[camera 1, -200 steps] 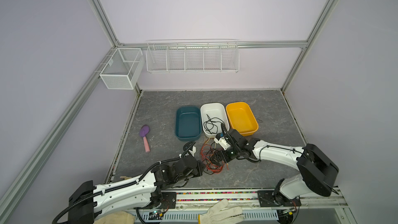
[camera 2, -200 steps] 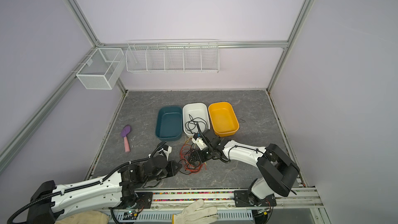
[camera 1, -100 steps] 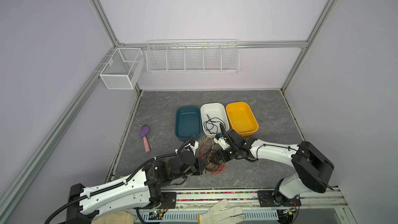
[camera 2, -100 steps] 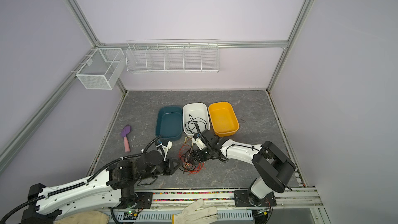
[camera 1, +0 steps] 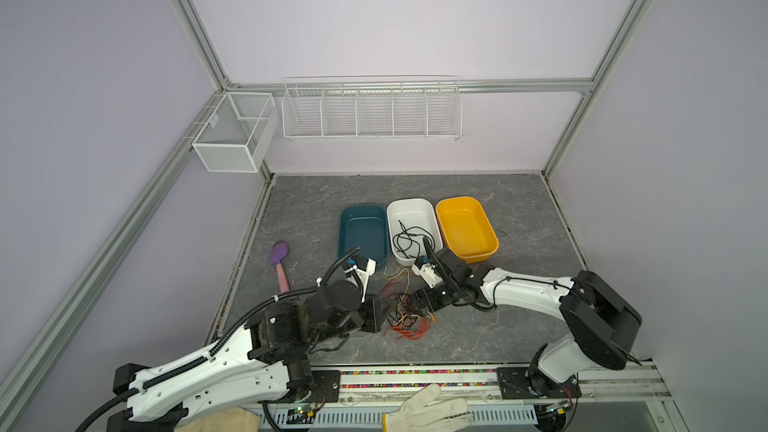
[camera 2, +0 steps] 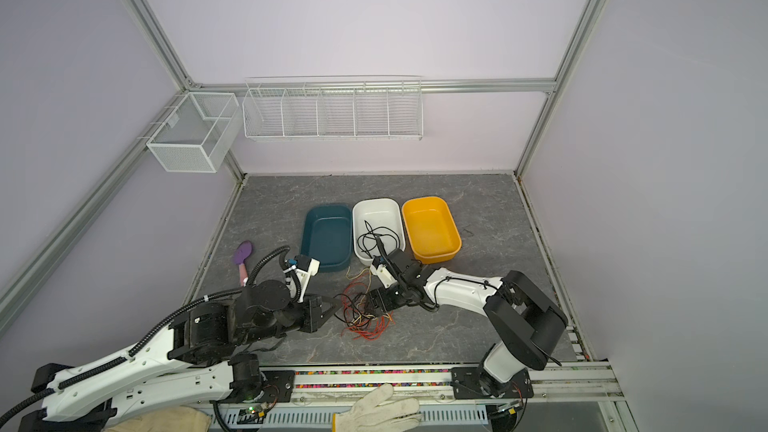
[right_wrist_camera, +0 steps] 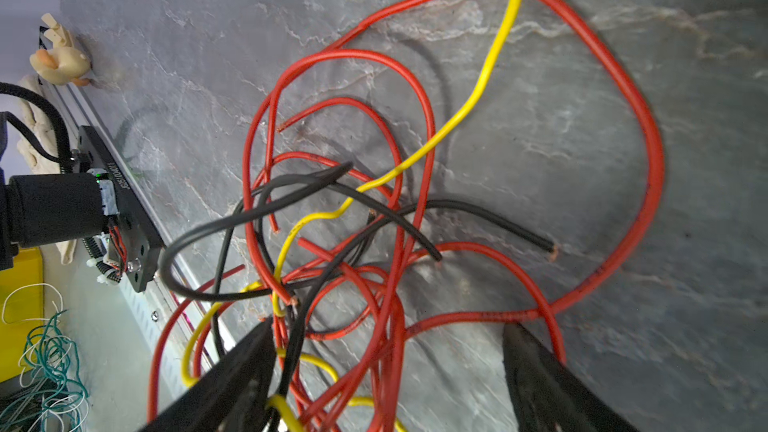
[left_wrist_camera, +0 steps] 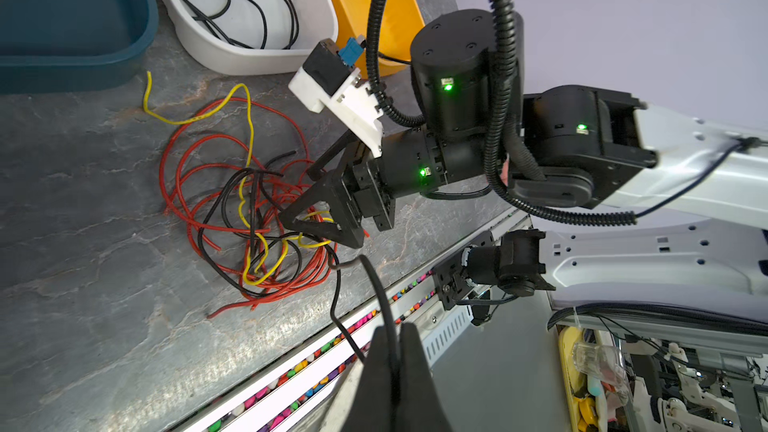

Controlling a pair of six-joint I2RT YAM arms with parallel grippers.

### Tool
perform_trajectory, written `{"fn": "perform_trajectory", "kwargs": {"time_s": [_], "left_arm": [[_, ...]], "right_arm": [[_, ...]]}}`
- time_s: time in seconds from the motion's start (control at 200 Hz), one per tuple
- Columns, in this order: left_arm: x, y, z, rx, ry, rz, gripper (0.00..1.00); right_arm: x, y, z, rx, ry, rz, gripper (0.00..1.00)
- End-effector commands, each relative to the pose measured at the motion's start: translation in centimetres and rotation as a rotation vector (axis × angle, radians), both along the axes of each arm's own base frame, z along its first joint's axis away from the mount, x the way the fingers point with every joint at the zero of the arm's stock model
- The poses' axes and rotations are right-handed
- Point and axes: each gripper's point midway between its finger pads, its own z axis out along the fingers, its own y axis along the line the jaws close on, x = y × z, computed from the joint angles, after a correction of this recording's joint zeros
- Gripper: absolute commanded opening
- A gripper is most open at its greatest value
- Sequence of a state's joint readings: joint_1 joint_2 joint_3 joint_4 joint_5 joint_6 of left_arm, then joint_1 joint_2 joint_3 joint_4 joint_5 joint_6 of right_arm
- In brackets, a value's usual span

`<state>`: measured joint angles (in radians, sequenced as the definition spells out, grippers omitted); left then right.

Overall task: Untangle the cables
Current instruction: 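Grasp the pile with the right gripper while the left grasps a black wire end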

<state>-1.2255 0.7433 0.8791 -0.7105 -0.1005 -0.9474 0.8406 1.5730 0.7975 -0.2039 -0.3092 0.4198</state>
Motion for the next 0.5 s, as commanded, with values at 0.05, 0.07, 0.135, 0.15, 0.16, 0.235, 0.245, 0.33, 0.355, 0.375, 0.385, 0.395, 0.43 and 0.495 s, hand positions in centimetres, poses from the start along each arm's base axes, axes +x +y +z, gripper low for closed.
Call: {"fn": "perform_trajectory", "kwargs": {"time_s": [0.05, 0.07, 0.135, 0.15, 0.16, 0.235, 0.245, 0.33, 0.355, 0.375, 0.385, 0.395, 0.43, 0.495], "left_arm": [[0.2, 0.6, 3.8, -0.018, -0.077, -0.007, 0.00], [0.2, 0.7, 4.2, -0.022, -0.084, -0.009, 0.00], [0.2, 0.9, 5.4, -0.033, -0.104, -0.016, 0.00], [0.2, 0.7, 5.3, -0.025, -0.101, -0.018, 0.00], [0.2, 0.6, 5.3, -0.015, -0.102, -0.022, 0.00], [0.2, 0.5, 6.0, -0.003, -0.114, -0.035, 0.00], [0.2, 0.5, 6.2, -0.005, -0.115, -0.034, 0.00], [0.2, 0.6, 7.0, 0.008, -0.130, -0.046, 0.00], [0.2, 0.6, 7.2, 0.008, -0.135, -0.050, 0.00], [0.2, 0.6, 7.4, 0.010, -0.139, -0.050, 0.00], [0.2, 0.6, 7.5, 0.009, -0.140, -0.051, 0.00], [0.2, 0.6, 7.6, 0.009, -0.142, -0.051, 0.00], [0.2, 0.7, 7.9, 0.011, -0.149, -0.056, 0.00], [0.2, 0.7, 8.5, 0.015, -0.164, -0.061, 0.00]], "right_arm": [[0.5, -0.4, -0.6, -0.049, -0.013, -0.026, 0.86], [0.5, -0.5, -0.7, -0.052, -0.013, -0.025, 0.86], [0.6, -0.6, -0.7, -0.060, -0.017, -0.029, 0.86], [0.5, -0.6, -0.8, -0.062, -0.019, -0.029, 0.86], [0.6, -0.6, -0.7, -0.063, -0.019, -0.029, 0.86], [0.6, -0.7, -0.8, -0.069, -0.021, -0.030, 0.86], [0.6, -0.7, -0.8, -0.069, -0.020, -0.030, 0.86], [0.7, -0.9, -1.0, -0.081, -0.021, -0.035, 0.86], [0.7, -0.9, -1.1, -0.083, -0.019, -0.035, 0.86], [0.7, -0.9, -1.0, -0.082, -0.022, -0.035, 0.86], [0.7, -0.9, -1.0, -0.083, -0.021, -0.035, 0.86], [0.7, -0.9, -1.1, -0.084, -0.021, -0.035, 0.86], [0.7, -0.9, -1.1, -0.088, -0.020, -0.036, 0.86], [0.8, -1.0, -1.2, -0.096, -0.024, -0.039, 0.86]]}}
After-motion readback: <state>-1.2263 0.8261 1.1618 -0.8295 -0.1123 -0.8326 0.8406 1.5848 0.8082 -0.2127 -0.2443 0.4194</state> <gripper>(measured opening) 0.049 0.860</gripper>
